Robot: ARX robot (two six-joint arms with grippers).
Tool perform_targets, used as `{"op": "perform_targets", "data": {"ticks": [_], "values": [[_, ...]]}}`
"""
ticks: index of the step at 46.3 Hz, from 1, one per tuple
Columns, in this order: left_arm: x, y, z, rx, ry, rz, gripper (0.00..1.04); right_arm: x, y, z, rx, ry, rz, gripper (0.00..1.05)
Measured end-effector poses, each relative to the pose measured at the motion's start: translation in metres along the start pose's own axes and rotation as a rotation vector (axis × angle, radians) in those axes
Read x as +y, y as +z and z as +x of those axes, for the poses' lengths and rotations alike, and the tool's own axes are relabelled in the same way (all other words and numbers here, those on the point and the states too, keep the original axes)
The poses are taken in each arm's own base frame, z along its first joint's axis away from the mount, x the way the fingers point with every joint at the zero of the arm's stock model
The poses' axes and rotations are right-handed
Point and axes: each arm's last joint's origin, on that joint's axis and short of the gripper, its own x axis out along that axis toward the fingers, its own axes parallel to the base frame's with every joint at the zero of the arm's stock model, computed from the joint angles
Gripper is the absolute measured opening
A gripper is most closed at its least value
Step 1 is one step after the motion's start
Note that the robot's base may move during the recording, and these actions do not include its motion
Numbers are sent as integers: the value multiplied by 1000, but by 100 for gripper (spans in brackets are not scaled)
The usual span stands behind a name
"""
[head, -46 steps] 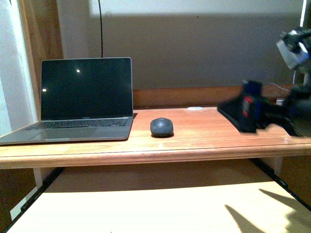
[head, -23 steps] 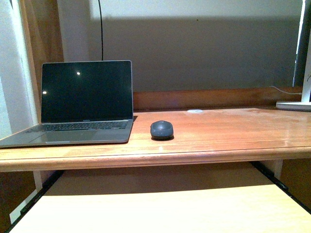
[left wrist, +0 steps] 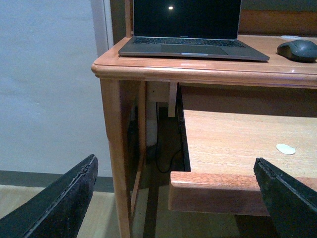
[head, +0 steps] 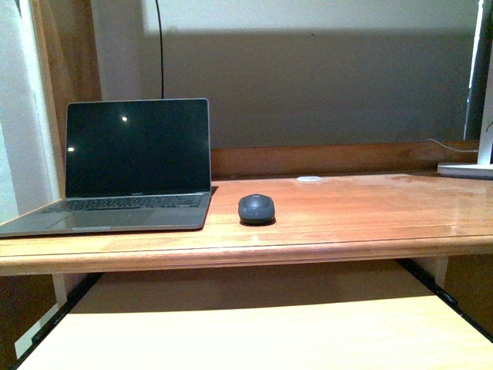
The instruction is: Place mouse
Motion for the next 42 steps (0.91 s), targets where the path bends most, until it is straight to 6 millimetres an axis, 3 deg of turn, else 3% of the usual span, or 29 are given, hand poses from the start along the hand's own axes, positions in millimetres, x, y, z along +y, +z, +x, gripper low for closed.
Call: {"op": "perform_targets", "data": {"ticks": [16,42], "values": [[0,0,0,0,0,0,97,0,5,42,-20,-126,14,97],[0,0,0,0,0,0,97,-37,32,134,-51,-480,106,97]]}}
